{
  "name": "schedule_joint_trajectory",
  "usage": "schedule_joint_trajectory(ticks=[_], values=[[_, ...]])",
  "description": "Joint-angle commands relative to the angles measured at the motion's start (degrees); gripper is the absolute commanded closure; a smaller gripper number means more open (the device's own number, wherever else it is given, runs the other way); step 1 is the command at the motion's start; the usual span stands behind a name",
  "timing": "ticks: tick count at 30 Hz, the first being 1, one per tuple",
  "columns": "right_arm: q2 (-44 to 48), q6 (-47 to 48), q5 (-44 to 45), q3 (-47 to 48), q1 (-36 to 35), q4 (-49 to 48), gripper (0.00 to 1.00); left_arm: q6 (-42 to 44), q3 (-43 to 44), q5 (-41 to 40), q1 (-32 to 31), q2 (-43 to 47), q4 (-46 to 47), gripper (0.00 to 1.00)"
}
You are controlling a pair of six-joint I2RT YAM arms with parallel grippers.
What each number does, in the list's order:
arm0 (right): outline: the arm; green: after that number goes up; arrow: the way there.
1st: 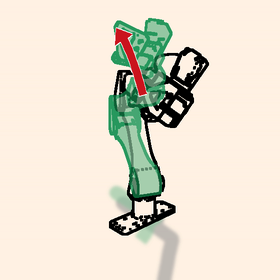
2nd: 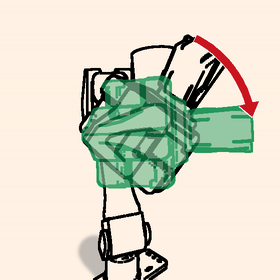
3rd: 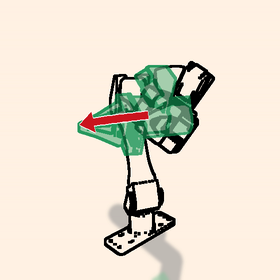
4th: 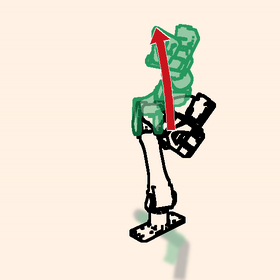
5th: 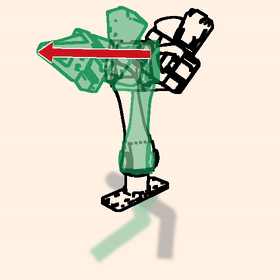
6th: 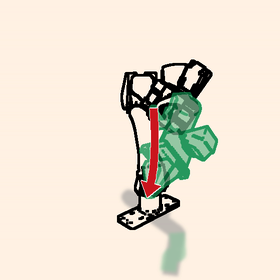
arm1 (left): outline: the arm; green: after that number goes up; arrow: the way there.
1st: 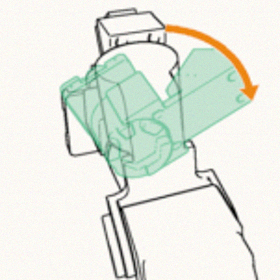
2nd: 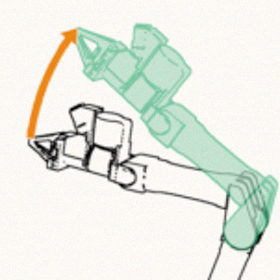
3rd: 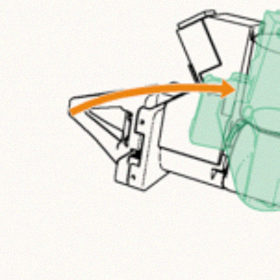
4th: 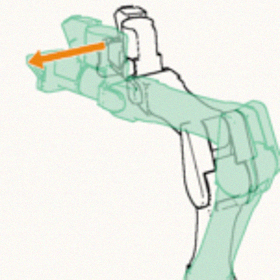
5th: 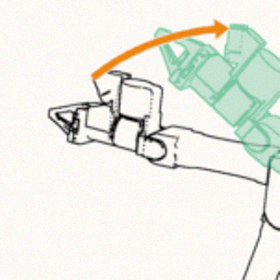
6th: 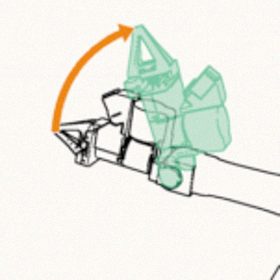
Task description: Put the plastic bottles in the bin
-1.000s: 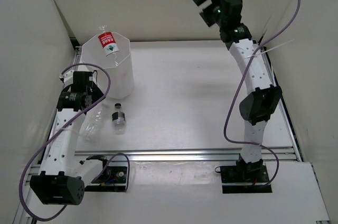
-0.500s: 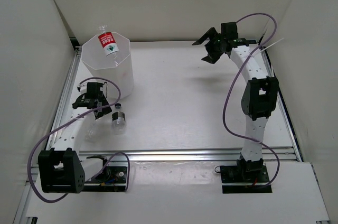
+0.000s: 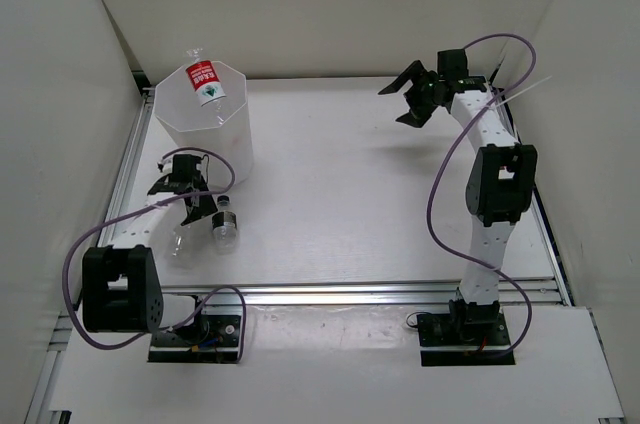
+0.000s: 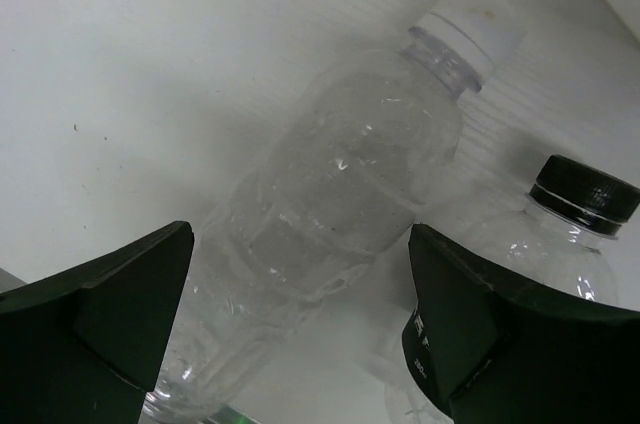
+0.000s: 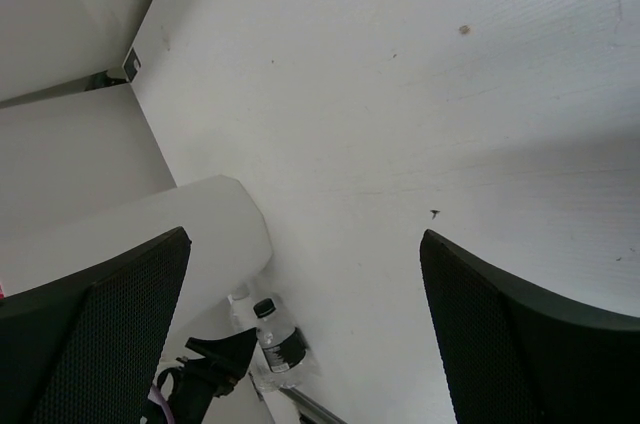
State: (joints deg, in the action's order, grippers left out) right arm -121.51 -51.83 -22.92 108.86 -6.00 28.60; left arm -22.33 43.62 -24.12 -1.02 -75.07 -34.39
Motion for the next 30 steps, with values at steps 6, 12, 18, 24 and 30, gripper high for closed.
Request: schedule_joint_trajectory(ticks=[6,12,18,24,30], values=[[0.75,2.53,-3.27,-4.0,2.13,-1.0,0.02,-1.93,-0.72,2.49,0.23,-1.49,1.7,0.43],[0.14,3.67,-3.8,-4.61,2.13,-0.48,0.02,-6.22,-2.04,7.24,0.23,-0.79,-1.02,0.65],[1.19,5.52,-3.8,-8.57,2.13,-0.47,0.04,-8.08,1.2,7.25,0.23,6.84,-5.94,0.77],[1.72,7.53,-2.75,-10.95,1.08,0.66,0.04,-13.44,10.68,1.28,0.23,18.45,-13.77,0.77],[2.77,9.38,-1.7,-12.0,0.55,1.81,0.05,-13.72,30.62,-2.42,0.23,18.74,-14.3,0.77]])
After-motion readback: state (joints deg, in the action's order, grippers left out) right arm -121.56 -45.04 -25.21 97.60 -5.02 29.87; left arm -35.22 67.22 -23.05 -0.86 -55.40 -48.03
